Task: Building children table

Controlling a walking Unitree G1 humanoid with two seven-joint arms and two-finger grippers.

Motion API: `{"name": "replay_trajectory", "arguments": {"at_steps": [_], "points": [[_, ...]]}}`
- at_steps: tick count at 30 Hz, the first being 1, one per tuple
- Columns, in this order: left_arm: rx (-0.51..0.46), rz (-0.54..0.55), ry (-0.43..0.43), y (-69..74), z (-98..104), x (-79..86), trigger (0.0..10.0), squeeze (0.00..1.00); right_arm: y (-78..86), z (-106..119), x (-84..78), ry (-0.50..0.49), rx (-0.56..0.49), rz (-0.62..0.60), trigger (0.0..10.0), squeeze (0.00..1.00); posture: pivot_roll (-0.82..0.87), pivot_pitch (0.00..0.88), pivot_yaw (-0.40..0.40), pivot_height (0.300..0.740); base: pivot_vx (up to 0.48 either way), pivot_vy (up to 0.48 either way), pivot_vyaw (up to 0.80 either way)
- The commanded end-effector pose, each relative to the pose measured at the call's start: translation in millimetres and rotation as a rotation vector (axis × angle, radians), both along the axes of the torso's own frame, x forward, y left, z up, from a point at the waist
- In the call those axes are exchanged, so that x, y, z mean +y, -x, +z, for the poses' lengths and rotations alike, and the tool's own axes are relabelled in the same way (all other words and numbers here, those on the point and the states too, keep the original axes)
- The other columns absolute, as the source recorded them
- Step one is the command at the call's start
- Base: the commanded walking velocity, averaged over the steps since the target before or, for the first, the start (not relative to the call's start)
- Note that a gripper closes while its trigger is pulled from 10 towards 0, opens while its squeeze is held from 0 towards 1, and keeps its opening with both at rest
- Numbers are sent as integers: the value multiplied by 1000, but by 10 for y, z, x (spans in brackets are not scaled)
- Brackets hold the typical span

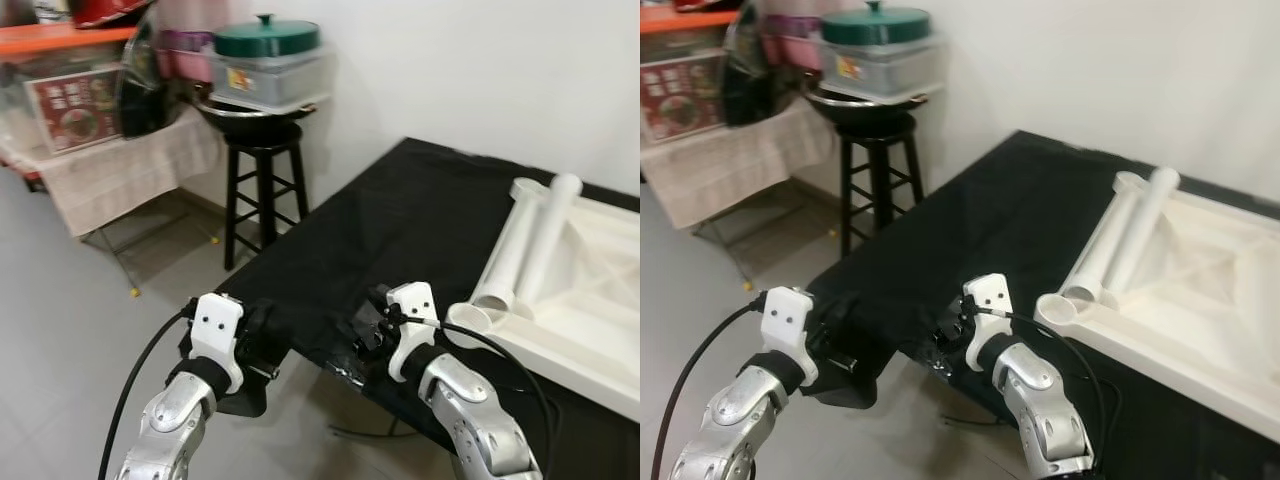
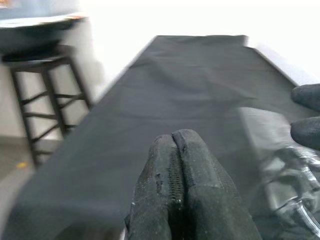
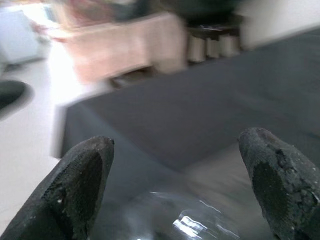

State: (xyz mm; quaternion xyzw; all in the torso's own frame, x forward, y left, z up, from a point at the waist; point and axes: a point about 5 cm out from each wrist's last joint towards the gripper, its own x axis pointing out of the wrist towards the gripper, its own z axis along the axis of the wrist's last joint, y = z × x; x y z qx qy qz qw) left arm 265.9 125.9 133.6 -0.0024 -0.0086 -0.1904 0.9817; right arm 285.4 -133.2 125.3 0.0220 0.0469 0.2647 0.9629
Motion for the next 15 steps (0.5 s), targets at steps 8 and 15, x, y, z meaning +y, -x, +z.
{"name": "replay_trajectory", "arguments": {"at_steps": [8,15], "points": [[21,12,-7,38,-47,48,10000,0,-22,28,31,-12,-1,12,10000,0,-33,0,-7,740,0,0,-800],[20,13,-8,35,-46,49,10000,0,-25,30,33,-14,-1,13,10000,0,-31,0,-6,740,0,0,-800]]}}
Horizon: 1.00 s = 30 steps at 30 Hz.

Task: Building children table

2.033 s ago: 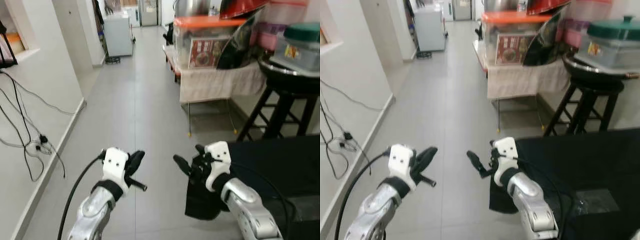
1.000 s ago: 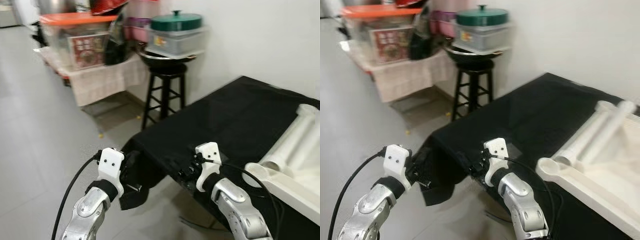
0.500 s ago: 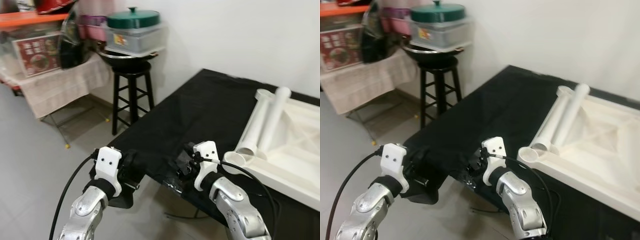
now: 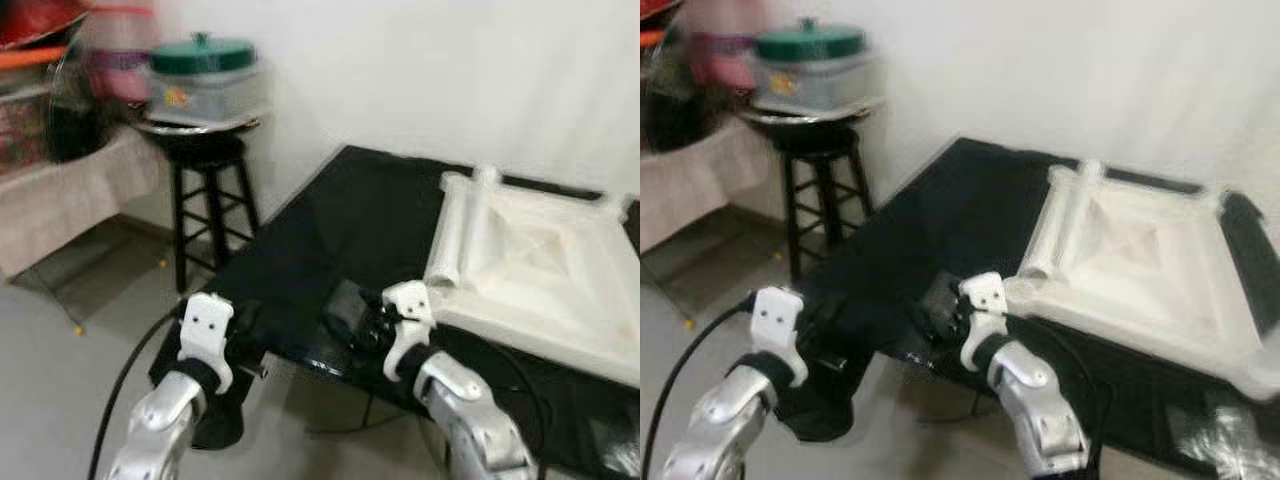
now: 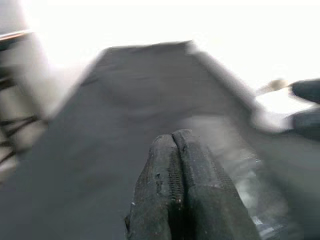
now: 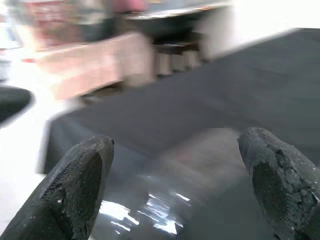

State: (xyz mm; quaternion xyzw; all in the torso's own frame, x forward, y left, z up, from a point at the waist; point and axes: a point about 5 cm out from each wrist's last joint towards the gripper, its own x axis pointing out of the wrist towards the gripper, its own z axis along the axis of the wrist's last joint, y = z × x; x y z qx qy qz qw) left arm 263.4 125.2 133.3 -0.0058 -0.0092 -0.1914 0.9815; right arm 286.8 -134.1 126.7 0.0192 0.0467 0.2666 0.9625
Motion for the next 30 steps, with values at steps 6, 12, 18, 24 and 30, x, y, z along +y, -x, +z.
{"name": "replay_trajectory", "arguments": {"at_steps": [6,12,18,24,30], "points": [[16,16,-18,9,-40,60,10000,0,-11,16,45,-22,1,9,10000,0,-24,0,-4,740,0,0,-800],[2,16,-27,10,-30,59,10000,0,-8,10,42,-24,2,10,10000,0,-22,0,-11,740,0,0,-800],[-14,9,-27,5,-12,56,10000,0,-7,1,35,-23,4,12,10000,0,-22,0,-13,740,0,0,-800],[-50,23,-45,-35,29,101,10000,0,-3,-14,35,-25,8,12,10000,0,-20,0,-15,740,0,0,-800],[-83,-3,-97,-57,62,105,10000,0,-6,-23,41,-28,10,11,10000,0,-18,0,-14,740,0,0,-800]]}}
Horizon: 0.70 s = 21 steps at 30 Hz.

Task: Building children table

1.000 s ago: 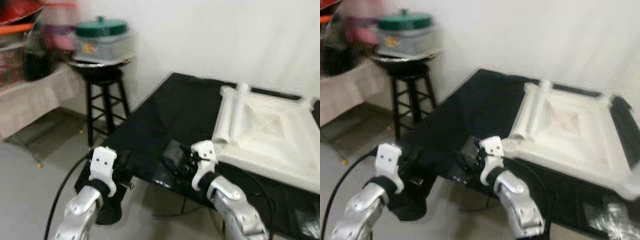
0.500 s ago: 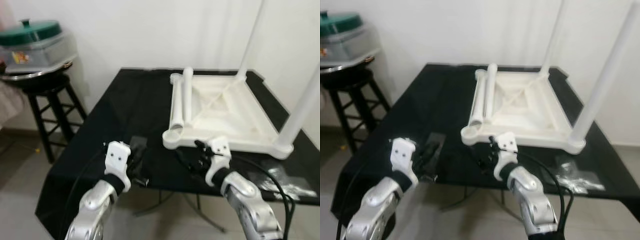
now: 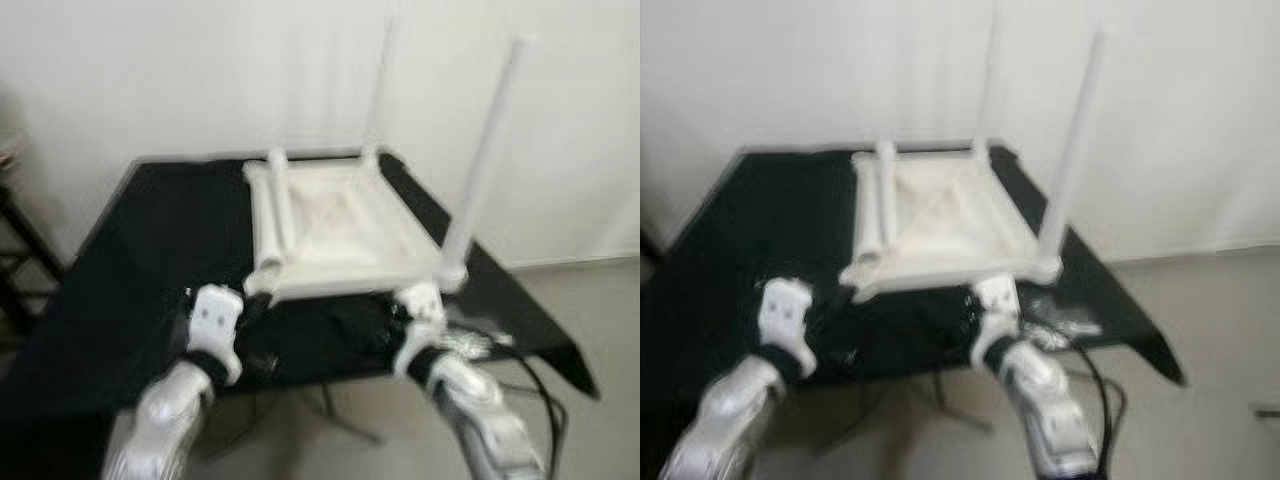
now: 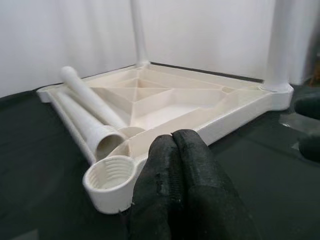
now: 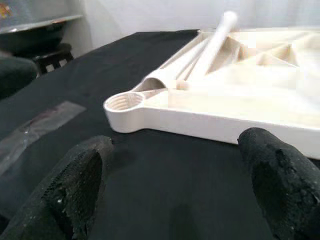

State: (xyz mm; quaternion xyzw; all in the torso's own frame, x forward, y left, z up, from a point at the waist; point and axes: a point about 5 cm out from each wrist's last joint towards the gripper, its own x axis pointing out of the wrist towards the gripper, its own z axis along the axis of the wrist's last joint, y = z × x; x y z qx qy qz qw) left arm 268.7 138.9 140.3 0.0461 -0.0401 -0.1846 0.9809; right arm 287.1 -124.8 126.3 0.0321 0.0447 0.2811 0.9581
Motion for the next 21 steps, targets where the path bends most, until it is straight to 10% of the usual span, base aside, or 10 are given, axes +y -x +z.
{"name": "replay_trajectory", "arguments": {"at_steps": [1,8,21], "points": [[-5,-25,-19,-3,-5,-37,10000,0,-4,-19,-51,-1,7,-18,10000,0,-18,0,-14,740,0,0,-800],[2,-37,-57,-2,-37,-49,10000,0,-1,-13,-50,-29,-4,-25,10000,0,-18,0,-7,740,0,0,-800],[30,78,-40,-55,-83,42,10000,0,24,-10,-46,-45,-13,-27,10000,0,-15,0,-3,740,0,-299,0]]}}
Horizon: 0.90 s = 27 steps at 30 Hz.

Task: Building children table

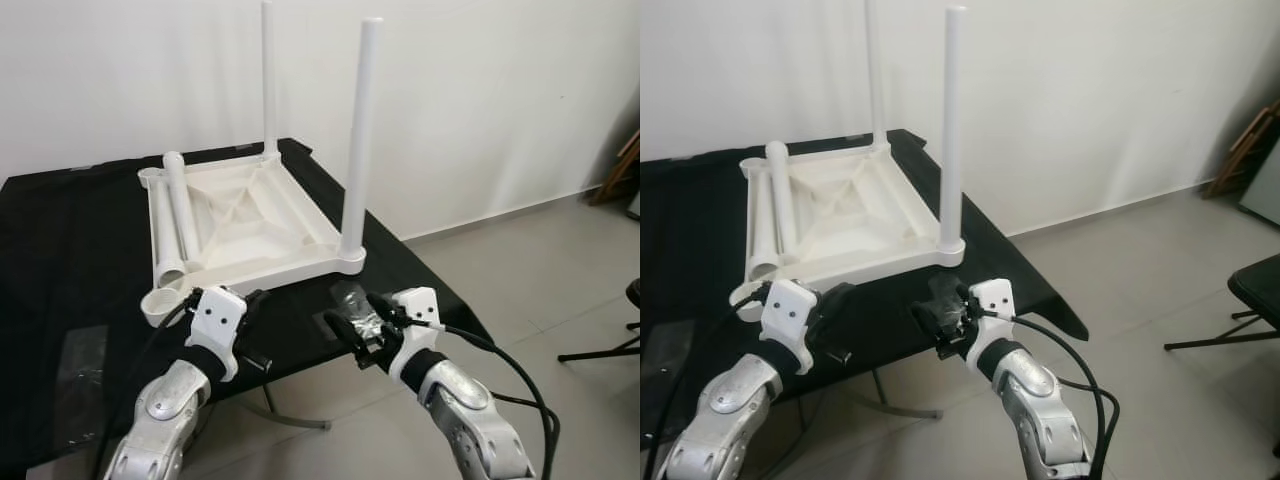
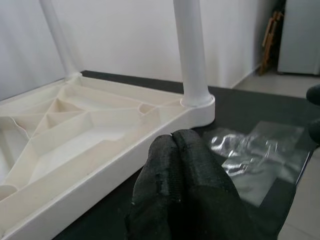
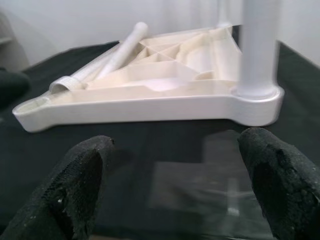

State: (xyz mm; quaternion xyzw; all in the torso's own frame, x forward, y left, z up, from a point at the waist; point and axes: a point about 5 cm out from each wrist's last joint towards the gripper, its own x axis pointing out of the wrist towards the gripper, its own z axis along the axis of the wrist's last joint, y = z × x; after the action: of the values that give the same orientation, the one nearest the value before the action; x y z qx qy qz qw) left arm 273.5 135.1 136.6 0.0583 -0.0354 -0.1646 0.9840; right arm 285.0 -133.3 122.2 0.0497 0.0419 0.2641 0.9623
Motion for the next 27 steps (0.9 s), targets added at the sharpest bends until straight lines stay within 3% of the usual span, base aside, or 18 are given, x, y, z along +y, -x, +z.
{"name": "replay_trajectory", "arguments": {"at_steps": [1,7,16,27], "points": [[29,45,-8,-8,-48,90,10000,0,5,30,44,-7,-20,11,10000,0,-15,0,0,740,0,0,0],[37,100,11,-7,-56,167,10000,0,21,30,71,35,-38,24,10000,0,-15,0,3,740,0,0,0],[36,144,-6,-12,-64,244,10000,0,60,41,128,113,-83,80,10000,0,-14,0,0,740,446,0,655],[10,93,-35,-42,-5,217,10000,0,57,18,128,106,-64,82,10000,0,-16,0,-1,740,460,0,90]]}}
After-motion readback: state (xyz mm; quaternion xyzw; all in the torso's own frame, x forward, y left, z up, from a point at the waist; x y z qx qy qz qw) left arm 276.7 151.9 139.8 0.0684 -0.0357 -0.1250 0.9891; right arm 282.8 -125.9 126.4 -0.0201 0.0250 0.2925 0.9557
